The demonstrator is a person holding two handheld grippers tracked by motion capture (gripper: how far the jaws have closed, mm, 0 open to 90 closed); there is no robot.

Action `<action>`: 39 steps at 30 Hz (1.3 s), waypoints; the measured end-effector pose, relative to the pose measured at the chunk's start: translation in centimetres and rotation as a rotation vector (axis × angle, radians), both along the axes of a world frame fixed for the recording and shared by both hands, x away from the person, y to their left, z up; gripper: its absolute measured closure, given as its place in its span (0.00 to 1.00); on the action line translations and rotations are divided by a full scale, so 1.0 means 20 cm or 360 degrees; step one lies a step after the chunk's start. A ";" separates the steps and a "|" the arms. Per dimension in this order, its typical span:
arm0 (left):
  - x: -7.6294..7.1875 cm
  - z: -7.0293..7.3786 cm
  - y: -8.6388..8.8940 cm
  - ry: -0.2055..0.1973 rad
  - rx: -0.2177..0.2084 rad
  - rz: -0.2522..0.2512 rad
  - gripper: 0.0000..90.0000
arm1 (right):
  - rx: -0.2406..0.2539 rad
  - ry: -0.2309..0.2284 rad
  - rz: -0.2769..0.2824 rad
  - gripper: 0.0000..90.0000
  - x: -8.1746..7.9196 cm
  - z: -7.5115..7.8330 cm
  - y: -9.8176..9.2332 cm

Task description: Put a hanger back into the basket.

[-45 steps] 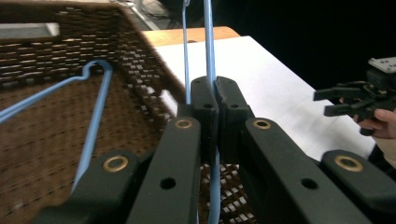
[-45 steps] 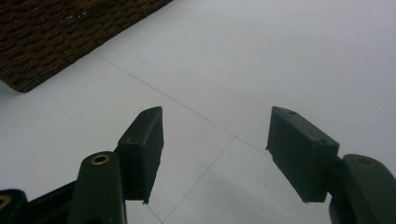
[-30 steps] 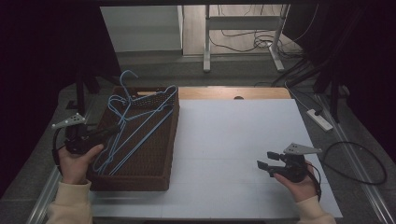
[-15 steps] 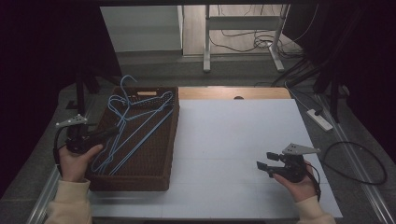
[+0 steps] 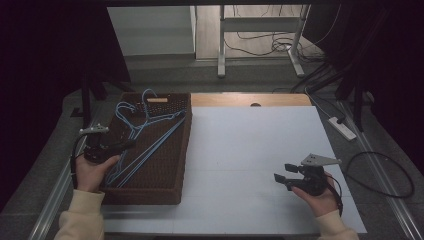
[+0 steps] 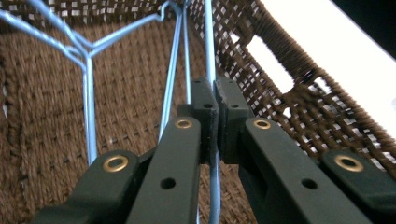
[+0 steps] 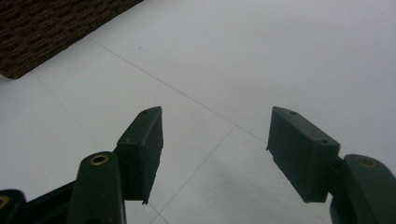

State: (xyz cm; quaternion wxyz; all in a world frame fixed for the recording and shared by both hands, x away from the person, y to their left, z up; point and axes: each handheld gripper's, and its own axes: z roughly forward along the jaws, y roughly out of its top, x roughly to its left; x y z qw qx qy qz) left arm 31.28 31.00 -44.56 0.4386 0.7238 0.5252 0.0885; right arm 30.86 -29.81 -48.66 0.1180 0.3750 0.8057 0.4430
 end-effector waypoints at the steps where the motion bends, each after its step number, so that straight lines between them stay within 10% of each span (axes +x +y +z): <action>1: 0.01 -0.01 0.00 0.0035 0.0006 0.0003 0.97 | 0.0000 0.0000 0.0000 0.40 0.00 0.00 0.00; 7: 0.05 -0.07 0.00 0.0204 0.0133 0.0141 0.96 | -0.0009 0.0007 0.0002 0.41 0.00 0.00 0.00; 17: 0.07 -0.10 -0.02 0.0308 0.0335 0.0217 0.94 | -0.0018 0.0012 0.0017 0.40 0.00 -0.01 0.01; 21: 0.07 -0.09 -0.03 0.0267 0.0382 0.0238 0.84 | -0.0026 0.0014 0.0020 0.40 0.00 -0.01 0.01; 27: 0.03 -0.03 -0.05 0.0041 0.0425 0.0228 0.63 | -0.0027 0.0014 0.0022 0.40 0.00 -0.01 0.01; 39: -0.10 0.13 -0.14 -0.0208 0.0175 0.0013 0.38 | -0.0024 0.0012 0.0012 0.39 0.00 -0.01 0.01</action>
